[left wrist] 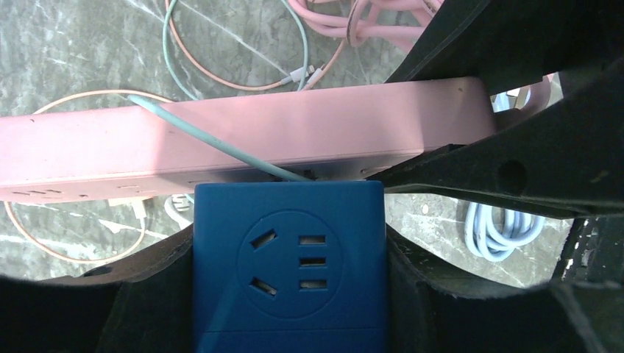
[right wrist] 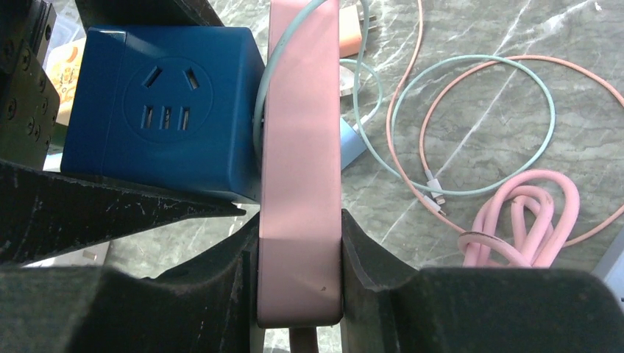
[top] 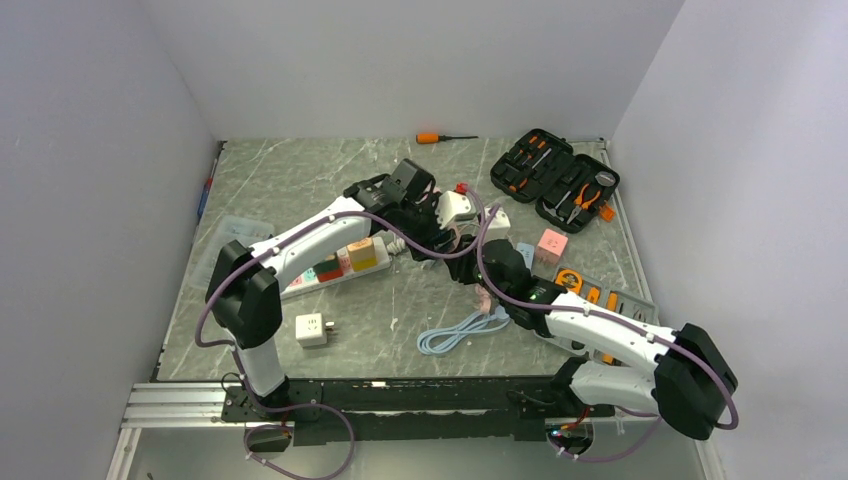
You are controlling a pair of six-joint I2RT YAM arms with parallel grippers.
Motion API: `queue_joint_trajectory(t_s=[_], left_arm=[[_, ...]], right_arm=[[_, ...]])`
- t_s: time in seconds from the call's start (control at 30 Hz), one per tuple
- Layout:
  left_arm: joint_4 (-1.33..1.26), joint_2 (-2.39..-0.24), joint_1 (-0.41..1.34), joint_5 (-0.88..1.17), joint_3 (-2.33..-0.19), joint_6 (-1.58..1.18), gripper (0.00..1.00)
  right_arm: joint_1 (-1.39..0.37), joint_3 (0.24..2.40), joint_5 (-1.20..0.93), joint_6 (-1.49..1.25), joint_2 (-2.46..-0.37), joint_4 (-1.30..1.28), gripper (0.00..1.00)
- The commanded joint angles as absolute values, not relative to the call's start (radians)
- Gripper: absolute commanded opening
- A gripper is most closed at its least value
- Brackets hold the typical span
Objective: Pull the plug off the socket
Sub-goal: Remove the plug from the socket.
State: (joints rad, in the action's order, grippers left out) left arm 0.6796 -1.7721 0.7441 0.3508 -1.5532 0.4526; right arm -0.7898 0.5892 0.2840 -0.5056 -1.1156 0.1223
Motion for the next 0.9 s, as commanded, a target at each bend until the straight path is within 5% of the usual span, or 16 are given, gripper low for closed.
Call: queue_joint_trajectory(t_s=[0.0,0.87], left_arm=[[0.766,-1.719,0.730,0.242,-1.563,0.503,0.00],[0.917,-1.629,0.689,0.312,-1.575,0.517,0.00]], right_arm=[[-0.768,0.577,0.429,-0.492,-1.125,0.186,0.00],[-0.666,0.568,0.616,-0.496,-1.138,0.041,0.00]])
